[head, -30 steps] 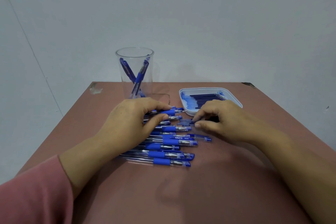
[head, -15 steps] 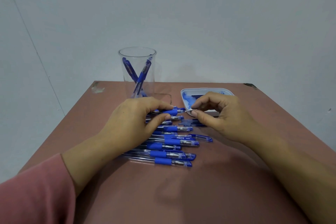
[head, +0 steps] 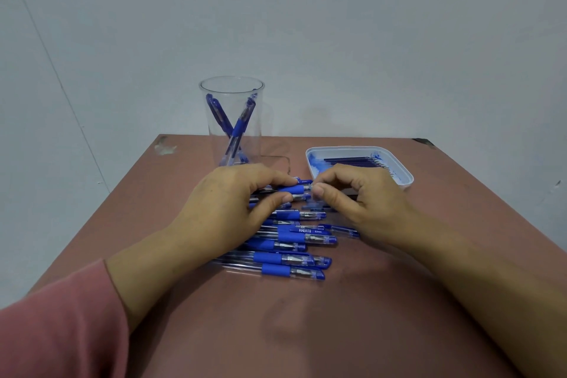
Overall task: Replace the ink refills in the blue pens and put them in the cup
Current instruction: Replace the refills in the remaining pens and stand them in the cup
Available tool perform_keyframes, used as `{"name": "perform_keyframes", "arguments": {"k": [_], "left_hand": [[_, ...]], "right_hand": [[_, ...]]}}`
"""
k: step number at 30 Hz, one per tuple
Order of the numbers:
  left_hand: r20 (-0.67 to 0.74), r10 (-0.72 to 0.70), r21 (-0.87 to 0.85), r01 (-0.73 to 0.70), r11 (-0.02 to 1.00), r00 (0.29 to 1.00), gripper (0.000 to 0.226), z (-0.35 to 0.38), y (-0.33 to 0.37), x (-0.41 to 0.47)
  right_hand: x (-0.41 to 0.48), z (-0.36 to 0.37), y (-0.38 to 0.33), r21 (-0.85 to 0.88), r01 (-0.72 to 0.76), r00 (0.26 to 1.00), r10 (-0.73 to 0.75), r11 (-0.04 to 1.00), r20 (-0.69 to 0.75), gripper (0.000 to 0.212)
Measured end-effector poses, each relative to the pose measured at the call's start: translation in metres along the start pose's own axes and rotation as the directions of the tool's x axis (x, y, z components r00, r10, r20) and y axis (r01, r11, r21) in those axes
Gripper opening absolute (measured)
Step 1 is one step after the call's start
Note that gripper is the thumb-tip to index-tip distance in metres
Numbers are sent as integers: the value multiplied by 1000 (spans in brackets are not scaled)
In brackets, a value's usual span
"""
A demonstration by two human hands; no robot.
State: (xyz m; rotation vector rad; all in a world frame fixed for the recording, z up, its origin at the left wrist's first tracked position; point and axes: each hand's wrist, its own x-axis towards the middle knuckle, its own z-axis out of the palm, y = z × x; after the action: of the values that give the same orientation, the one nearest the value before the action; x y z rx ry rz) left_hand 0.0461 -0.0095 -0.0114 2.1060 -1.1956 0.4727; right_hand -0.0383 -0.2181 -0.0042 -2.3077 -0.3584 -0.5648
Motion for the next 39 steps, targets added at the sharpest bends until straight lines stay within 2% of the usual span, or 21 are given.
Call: {"name": "perform_keyframes", "arguments": {"k": [3, 6, 8, 12, 16, 21, 25, 30, 34, 37, 39], "left_hand": [[-1, 3, -1, -3, 1000, 1000, 26, 0, 1, 0], [7, 1, -3, -1, 1000, 1000, 26, -1, 1, -1], [8, 5, 2, -5, 1000, 1000, 26, -1, 1, -1], [7, 7, 10, -7, 1000, 1000, 26, -1, 1, 0], [6, 7, 8, -7, 1000, 1000, 27, -2, 1, 0], [9, 4, 4, -4, 1000, 1000, 27, -1, 2, 1], [6, 4, -2, -4, 1000, 1000, 27, -2, 2, 0], [1, 9, -3, -9, 1000, 1000, 26, -2, 2, 0], [0, 3, -15, -3, 1000, 1000, 26, -2, 1, 0], [8, 4, -4, -4, 1000, 1000, 27, -1, 1, 1], [4, 10, 0, -10, 1000, 1000, 26, -1, 2, 0]], "right_hand": [[-1, -2, 2, -14, 29, 999, -30, 999, -20, 25], [1, 0, 8, -149, 113, 992, -120, 982, -42, 15], [2, 0, 10, -178, 124, 991, -130, 976, -22, 9], [0, -2, 9, -101, 102, 994, -105, 990, -27, 33], [2, -1, 11, -225, 161, 983, -177, 961, -54, 16], [1, -3, 9, -123, 128, 990, -134, 984, -42, 28], [2, -2, 10, -214, 160, 983, -174, 964, -51, 15], [0, -3, 10, -176, 148, 987, -158, 973, -40, 33], [2, -1, 10, -218, 168, 982, -183, 961, -52, 14], [2, -1, 11, -226, 148, 986, -160, 963, -35, 22], [1, -2, 9, -192, 144, 988, -152, 971, -27, 19]]}}
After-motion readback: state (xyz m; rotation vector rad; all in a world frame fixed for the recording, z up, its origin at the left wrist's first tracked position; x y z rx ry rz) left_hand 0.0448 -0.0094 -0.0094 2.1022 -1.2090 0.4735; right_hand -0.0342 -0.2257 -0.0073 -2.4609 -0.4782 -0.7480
